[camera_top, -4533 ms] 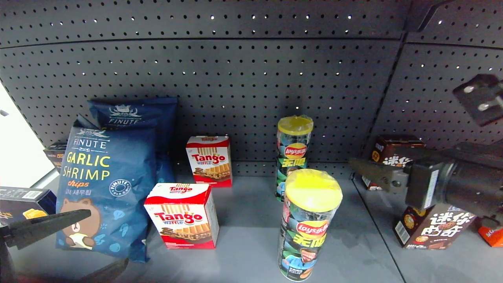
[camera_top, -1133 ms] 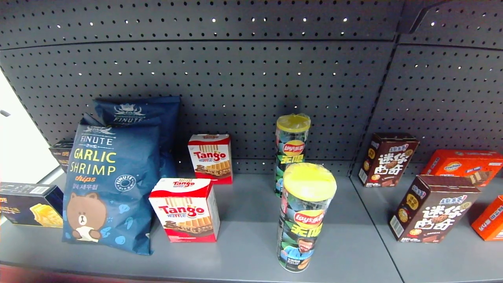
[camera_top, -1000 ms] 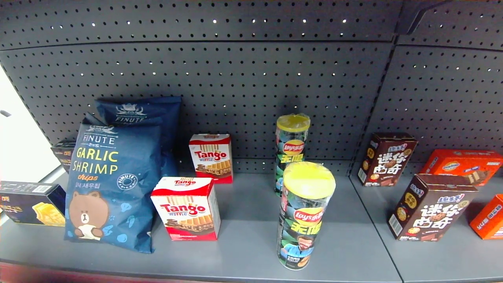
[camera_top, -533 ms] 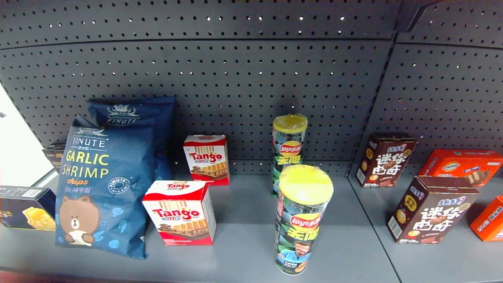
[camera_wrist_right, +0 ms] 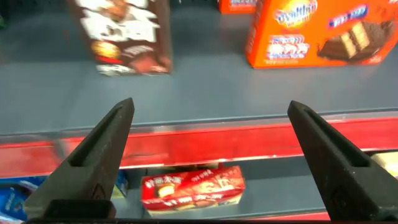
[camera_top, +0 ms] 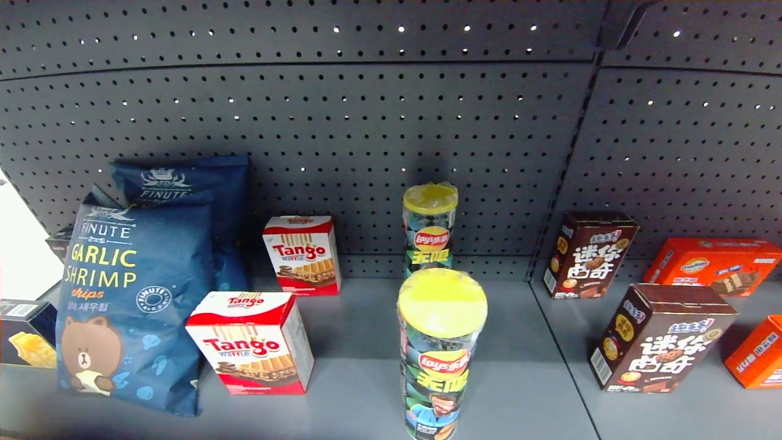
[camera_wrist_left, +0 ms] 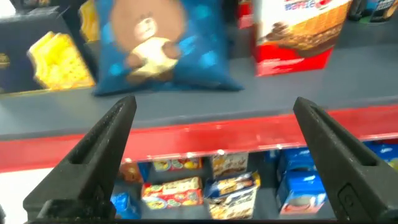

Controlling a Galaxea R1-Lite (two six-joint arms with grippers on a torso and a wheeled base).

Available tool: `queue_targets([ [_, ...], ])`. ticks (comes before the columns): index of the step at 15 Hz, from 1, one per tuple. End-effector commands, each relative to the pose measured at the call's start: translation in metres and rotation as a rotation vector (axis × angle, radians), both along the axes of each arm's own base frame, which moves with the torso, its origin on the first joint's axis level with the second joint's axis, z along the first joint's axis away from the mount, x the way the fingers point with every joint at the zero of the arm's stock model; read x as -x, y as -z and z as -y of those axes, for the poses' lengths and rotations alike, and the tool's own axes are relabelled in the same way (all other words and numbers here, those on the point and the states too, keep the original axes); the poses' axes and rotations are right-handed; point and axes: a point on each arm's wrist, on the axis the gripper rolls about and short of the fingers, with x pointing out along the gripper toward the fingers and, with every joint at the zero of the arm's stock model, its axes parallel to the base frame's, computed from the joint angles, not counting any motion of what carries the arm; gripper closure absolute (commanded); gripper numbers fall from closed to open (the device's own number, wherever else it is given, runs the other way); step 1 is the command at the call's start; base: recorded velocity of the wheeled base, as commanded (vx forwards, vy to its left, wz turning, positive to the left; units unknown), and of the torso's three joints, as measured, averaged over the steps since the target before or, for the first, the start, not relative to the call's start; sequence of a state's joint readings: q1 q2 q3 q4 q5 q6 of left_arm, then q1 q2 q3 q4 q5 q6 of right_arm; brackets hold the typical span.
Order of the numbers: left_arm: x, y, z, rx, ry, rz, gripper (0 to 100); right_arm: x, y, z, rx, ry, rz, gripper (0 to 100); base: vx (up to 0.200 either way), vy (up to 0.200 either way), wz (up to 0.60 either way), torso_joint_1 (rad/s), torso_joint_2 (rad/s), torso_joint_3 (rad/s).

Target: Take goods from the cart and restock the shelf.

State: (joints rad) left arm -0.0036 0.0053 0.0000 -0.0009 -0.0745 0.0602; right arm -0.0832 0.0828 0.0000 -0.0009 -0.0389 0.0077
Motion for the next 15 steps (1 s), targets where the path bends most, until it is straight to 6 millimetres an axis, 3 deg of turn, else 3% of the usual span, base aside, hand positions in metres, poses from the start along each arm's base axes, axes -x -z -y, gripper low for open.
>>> queue_targets([
  [1, 0.0001, 0.0001, 0.0000, -0.001, 0.000, 0.000, 0, -0.0002, -0.0001, 0.0000, 0.000, 0.001, -0.002, 0, 0.000, 0.000, 0.00, 0.000, 0.00, 0.000],
  [15, 0.0001, 0.0001, -0.0001, 0.000, -0.001, 0.000, 0, -0.0002, -0.0001, 0.0000, 0.000, 0.001, -0.002, 0, -0.014, 0.000, 0.00, 0.000, 0.00, 0.000],
])
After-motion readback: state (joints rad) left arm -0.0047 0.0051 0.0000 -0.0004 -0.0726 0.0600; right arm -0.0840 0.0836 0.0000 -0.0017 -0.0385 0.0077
